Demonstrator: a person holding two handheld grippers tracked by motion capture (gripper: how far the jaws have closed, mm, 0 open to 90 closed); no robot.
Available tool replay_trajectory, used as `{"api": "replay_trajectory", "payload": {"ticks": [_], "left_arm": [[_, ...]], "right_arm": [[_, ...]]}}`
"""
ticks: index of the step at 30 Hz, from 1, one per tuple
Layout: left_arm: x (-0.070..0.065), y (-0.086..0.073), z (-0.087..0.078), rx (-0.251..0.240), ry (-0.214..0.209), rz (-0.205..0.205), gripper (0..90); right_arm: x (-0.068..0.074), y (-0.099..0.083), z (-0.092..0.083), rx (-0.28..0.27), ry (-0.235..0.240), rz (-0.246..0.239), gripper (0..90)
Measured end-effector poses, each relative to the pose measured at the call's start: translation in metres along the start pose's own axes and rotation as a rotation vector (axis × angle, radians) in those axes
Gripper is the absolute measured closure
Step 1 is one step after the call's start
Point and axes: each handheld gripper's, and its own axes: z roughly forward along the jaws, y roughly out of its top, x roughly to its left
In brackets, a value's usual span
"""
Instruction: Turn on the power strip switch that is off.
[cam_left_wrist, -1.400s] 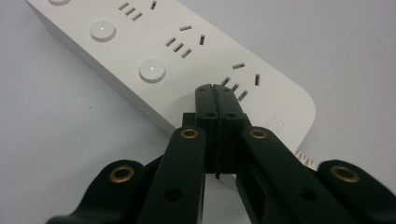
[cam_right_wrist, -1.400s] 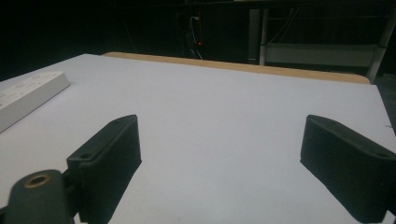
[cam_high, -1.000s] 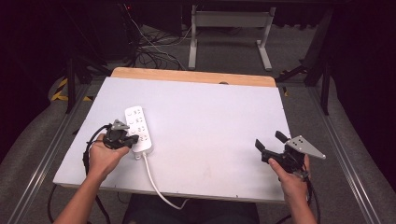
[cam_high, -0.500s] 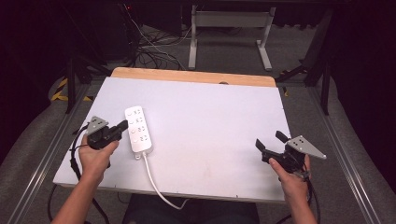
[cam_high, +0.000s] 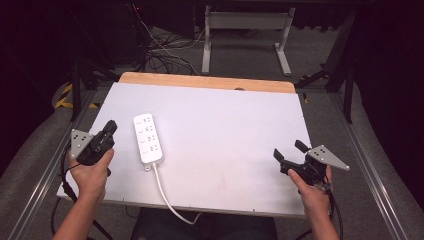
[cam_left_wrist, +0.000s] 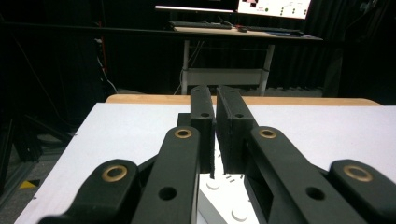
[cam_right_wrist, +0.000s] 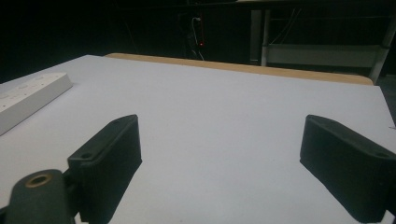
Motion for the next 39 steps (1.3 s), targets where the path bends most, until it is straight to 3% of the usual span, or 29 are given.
{"api": "replay_trajectory", "payload": {"ticks": [3, 4, 8, 11, 13, 14, 15, 27, 39], "left_arm": [[0.0006, -0.0002, -0.0007, -0.009, -0.009, -0.004, 82.6], [0.0006, -0.0002, -0.0007, -0.009, -0.009, -0.004, 76.9], [0.0003, 0.0011, 0.0000, -0.019, -0.025, -0.030, 38.8], [0.0002, 0.0008, 0.0012, -0.012, -0.024, -0.034, 25.2], [-0.0011, 0.0007, 0.0026, -0.013, 0.017, -0.040, 11.6], [-0.0011, 0.0007, 0.0026, -0.013, 0.017, -0.040, 7.2], [-0.0014, 0.0008, 0.0029, -0.026, 0.047, -0.041, 4.3], [-0.0014, -0.0005, 0.0047, -0.012, 0.029, -0.051, 3.0], [0.0076, -0.0035, 0.0007, -0.004, 0.044, -0.078, 5.7]], "right_arm": [[0.0000, 0.0000, 0.0004, -0.002, 0.001, 0.004, 12.8], [0.0001, 0.0001, 0.0004, -0.002, 0.001, 0.004, 12.8], [0.0003, 0.0001, 0.0009, -0.001, 0.001, 0.001, 13.0], [0.0006, 0.0002, 0.0009, -0.003, 0.002, 0.002, 13.0], [0.0006, 0.0001, 0.0008, -0.002, 0.003, -0.002, 12.9], [0.0005, 0.0000, 0.0008, -0.002, 0.003, -0.001, 13.0], [0.0004, 0.0000, 0.0009, -0.002, 0.003, -0.001, 13.0], [0.0006, 0.0003, 0.0002, -0.004, 0.005, 0.000, 12.9], [0.0029, 0.0015, 0.0026, -0.004, 0.011, 0.000, 13.0]]}}
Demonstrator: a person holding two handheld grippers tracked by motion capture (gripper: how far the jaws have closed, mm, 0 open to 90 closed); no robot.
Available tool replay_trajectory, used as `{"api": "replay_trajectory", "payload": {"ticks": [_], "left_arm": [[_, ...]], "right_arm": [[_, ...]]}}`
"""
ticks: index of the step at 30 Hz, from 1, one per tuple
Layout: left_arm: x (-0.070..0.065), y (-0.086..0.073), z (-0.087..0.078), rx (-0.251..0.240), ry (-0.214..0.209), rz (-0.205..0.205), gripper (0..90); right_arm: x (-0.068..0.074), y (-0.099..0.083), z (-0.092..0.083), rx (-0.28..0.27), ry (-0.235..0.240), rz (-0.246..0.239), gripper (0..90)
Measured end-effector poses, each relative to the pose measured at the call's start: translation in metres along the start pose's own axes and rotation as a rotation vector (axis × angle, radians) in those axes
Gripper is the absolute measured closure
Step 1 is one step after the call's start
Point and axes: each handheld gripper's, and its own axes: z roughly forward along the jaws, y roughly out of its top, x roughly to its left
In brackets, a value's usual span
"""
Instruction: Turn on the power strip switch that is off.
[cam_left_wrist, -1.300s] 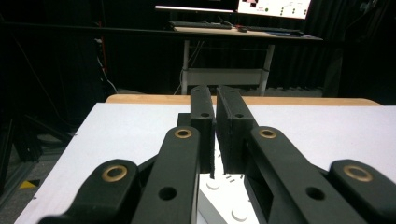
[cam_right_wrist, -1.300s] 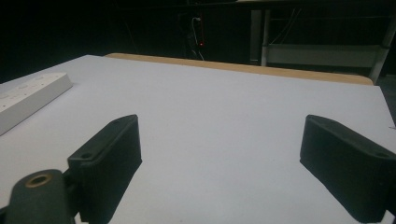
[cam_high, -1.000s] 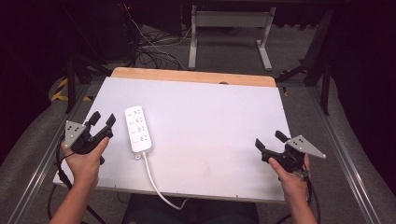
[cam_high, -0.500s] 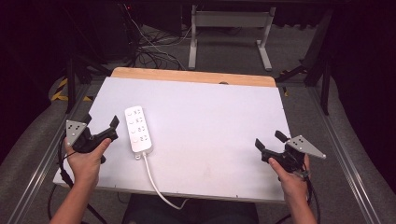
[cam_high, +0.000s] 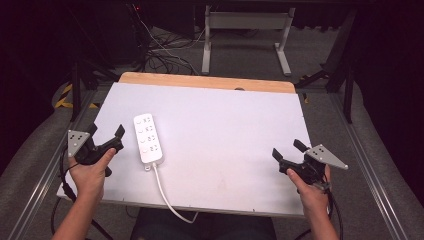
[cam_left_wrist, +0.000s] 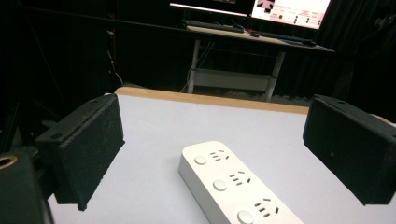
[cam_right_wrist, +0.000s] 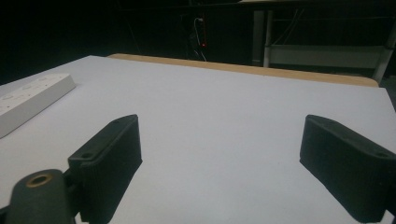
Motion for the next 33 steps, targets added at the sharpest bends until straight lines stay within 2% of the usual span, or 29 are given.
{"api": "replay_trajectory", "payload": {"ticks": [1, 9, 33], "left_arm": [[0.0002, -0.0002, -0.0008, -0.001, 0.003, -0.009, 5.7], [0.0045, -0.0005, -0.0047, 0.000, 0.011, -0.007, 6.9], [0.0031, -0.0016, -0.0026, 0.010, -0.002, -0.003, 7.5]], "right_arm": [[0.0003, 0.0004, 0.0005, -0.001, 0.001, -0.002, 12.9], [0.0025, 0.0016, 0.0069, 0.002, 0.018, -0.009, 12.9], [0.0014, 0.0013, 0.0048, 0.002, 0.013, -0.005, 12.9]]}}
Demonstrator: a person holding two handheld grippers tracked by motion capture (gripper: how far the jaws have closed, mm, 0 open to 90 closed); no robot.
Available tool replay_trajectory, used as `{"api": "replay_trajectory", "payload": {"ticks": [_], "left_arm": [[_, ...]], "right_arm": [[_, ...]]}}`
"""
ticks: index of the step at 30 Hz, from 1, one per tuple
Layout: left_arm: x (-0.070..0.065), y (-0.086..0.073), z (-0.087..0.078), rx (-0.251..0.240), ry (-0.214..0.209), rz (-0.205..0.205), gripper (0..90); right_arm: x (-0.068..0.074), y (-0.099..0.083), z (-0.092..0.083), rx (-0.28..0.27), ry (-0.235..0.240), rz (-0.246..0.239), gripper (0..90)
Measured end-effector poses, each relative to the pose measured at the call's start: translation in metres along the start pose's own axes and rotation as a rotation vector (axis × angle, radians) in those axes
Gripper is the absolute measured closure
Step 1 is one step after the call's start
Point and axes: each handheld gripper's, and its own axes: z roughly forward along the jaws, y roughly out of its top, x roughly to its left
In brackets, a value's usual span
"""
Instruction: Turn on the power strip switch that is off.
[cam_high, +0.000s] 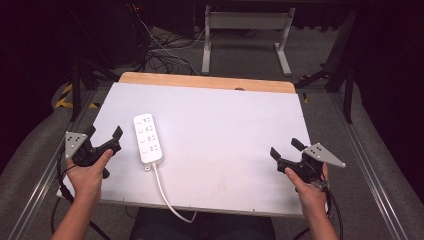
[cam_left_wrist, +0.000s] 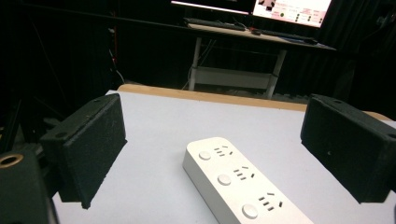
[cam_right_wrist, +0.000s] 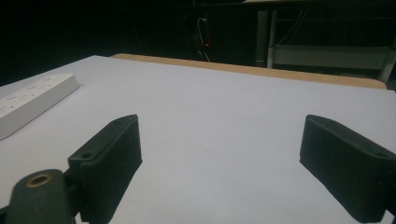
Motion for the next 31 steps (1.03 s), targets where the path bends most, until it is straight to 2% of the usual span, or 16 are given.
{"api": "replay_trajectory", "payload": {"ticks": [31], "left_arm": [[0.0013, -0.0022, 0.0008, 0.019, -0.001, 0.000, 8.5]], "right_arm": [[-0.0005, -0.0005, 0.0030, 0.005, 0.000, 0.000, 13.0]]}}
